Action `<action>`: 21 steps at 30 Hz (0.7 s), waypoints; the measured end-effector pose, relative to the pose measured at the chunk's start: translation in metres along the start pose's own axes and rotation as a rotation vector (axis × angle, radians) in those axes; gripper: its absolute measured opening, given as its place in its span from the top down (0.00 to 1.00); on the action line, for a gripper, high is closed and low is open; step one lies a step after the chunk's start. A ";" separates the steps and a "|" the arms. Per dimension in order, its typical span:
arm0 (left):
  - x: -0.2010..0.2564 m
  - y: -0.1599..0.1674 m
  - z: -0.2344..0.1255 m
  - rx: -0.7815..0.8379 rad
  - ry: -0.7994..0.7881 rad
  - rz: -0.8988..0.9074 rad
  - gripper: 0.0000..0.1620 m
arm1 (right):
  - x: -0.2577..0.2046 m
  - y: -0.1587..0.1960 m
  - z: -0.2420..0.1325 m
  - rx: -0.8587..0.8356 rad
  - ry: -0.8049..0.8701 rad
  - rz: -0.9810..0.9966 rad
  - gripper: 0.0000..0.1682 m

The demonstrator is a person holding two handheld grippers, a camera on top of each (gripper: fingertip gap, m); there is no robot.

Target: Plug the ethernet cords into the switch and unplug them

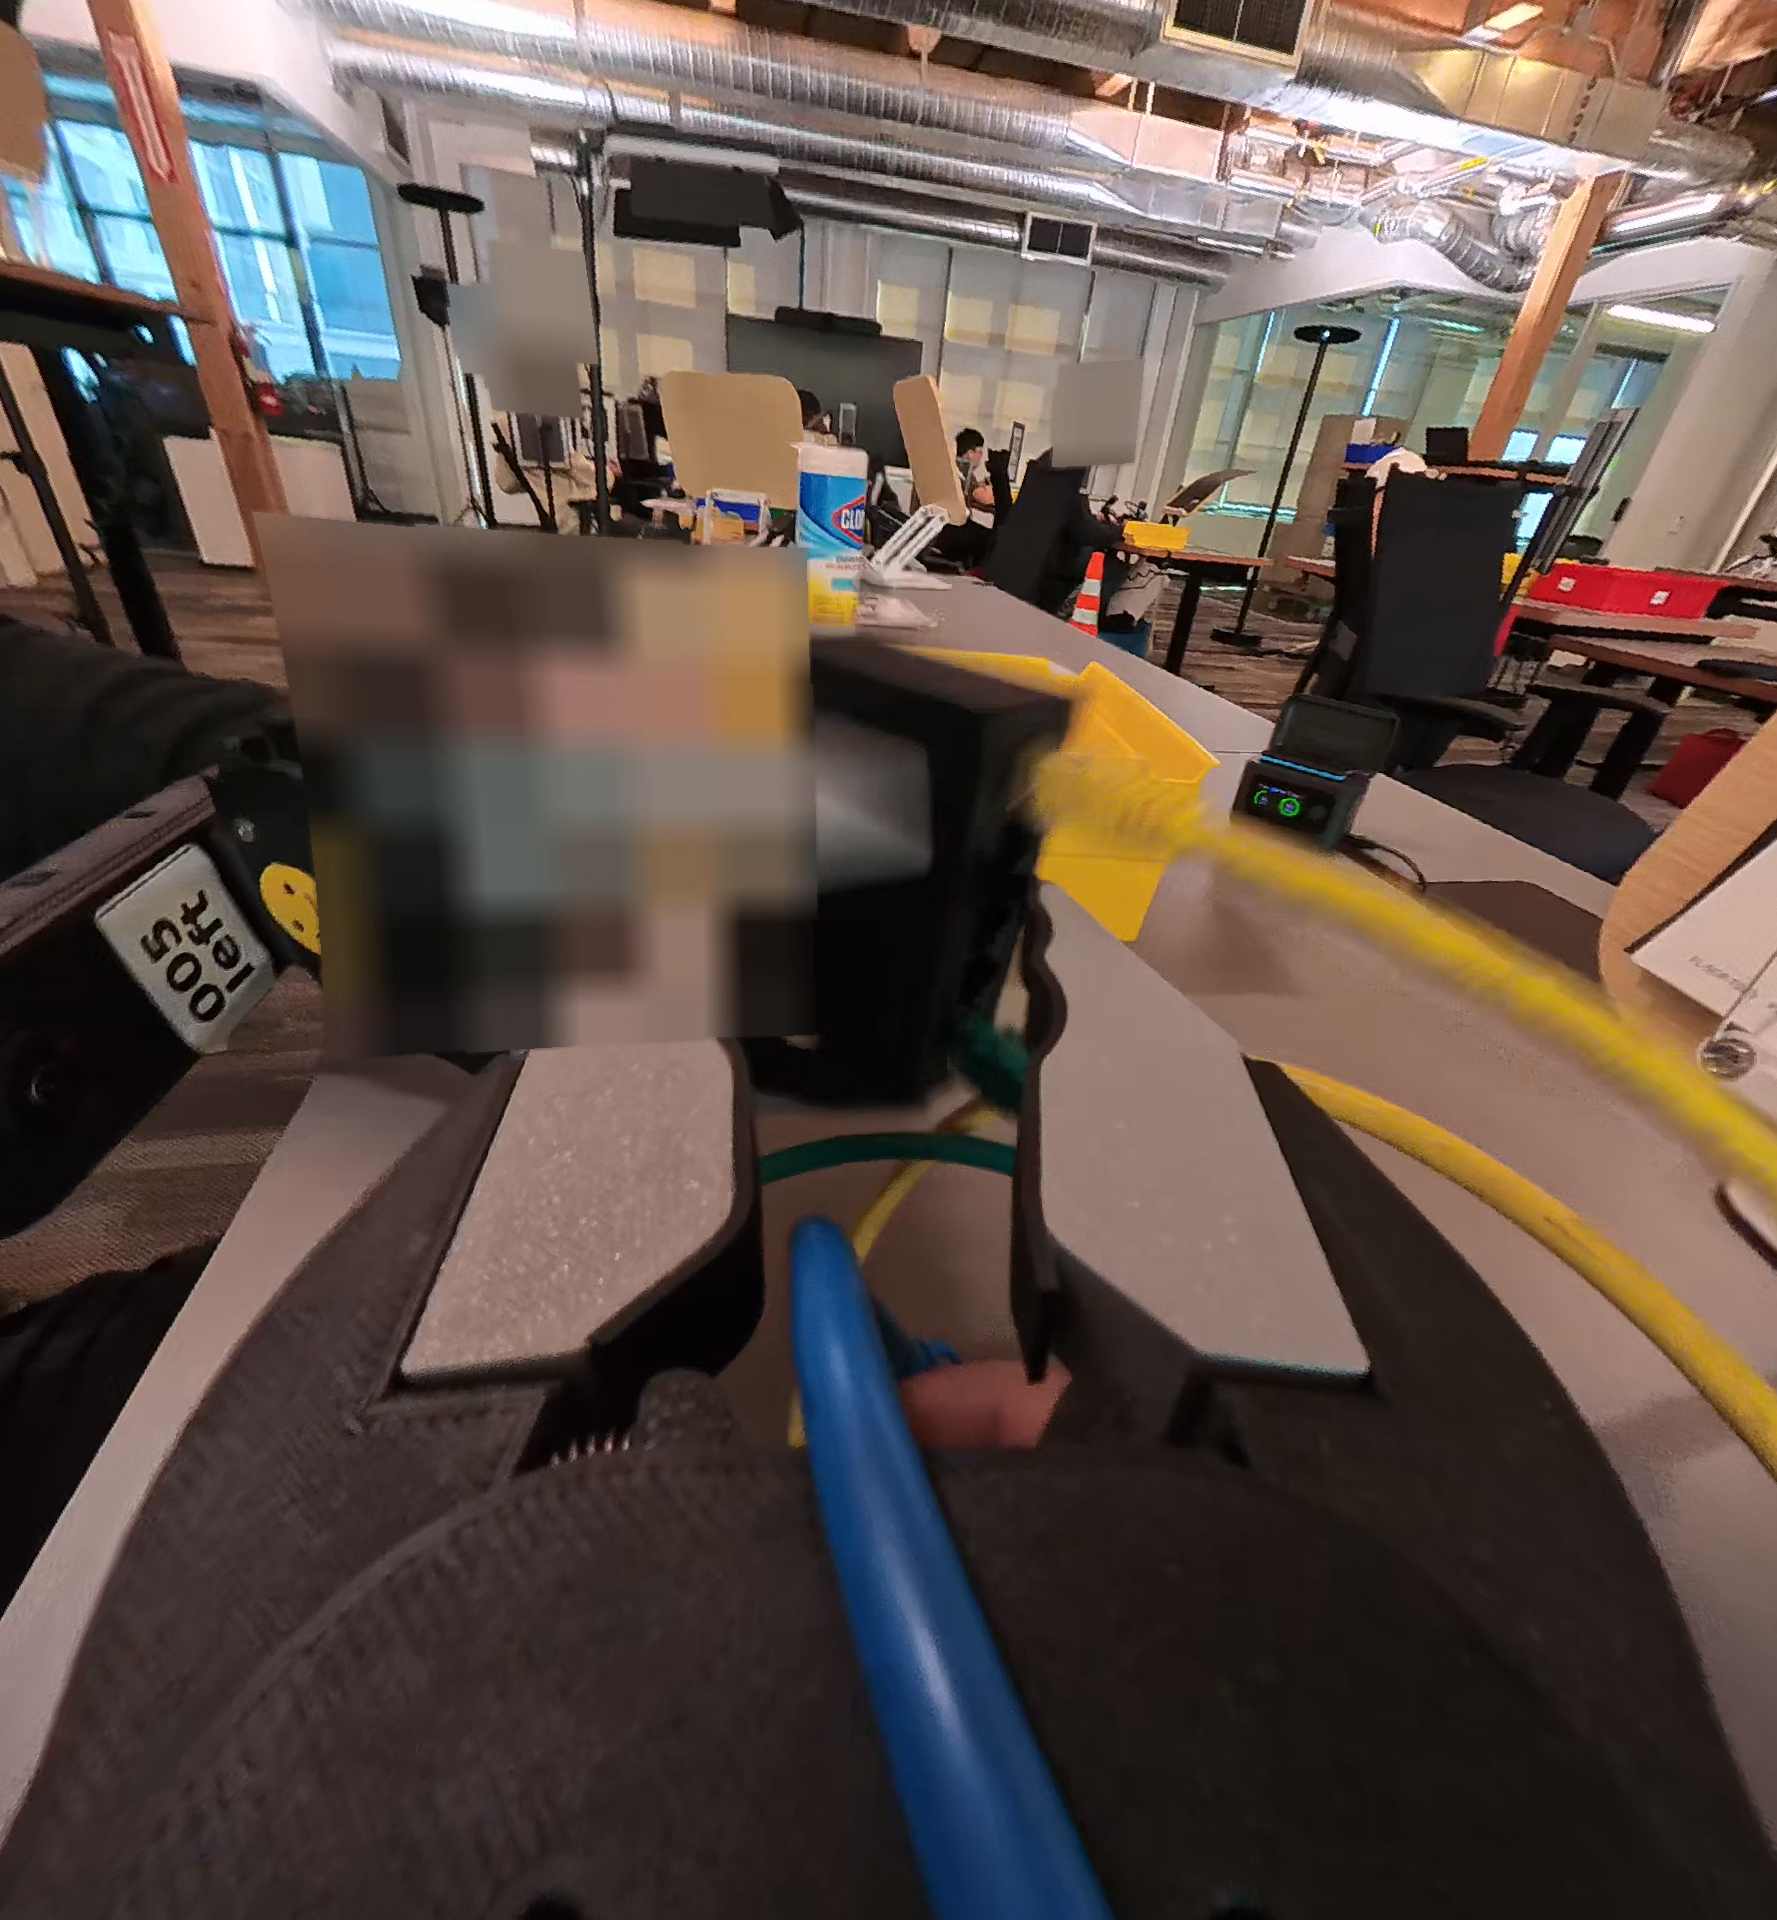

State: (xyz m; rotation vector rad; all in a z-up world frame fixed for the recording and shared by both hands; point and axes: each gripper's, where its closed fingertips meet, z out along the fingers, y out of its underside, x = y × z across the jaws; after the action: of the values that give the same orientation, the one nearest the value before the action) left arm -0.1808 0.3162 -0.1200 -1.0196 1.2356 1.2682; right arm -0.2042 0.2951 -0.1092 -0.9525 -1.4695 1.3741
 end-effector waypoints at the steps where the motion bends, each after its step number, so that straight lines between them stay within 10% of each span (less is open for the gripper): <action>1: -0.013 -0.005 -0.005 0.045 -0.090 -0.001 0.94 | 0.000 0.004 0.002 -0.017 -0.015 -0.008 0.63; 14: 0.024 0.021 -0.005 -0.075 0.072 -0.214 0.80 | 0.030 0.053 0.015 -0.251 0.022 0.068 0.80; 21: 0.004 0.048 -0.034 -0.219 0.378 -1.430 0.62 | 0.029 0.065 0.018 -0.317 0.058 -0.033 0.80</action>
State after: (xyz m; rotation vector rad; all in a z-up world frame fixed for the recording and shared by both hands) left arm -0.2314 0.2869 -0.1231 -1.8354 0.3218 0.0627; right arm -0.2332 0.3229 -0.1712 -1.1495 -1.6822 1.0986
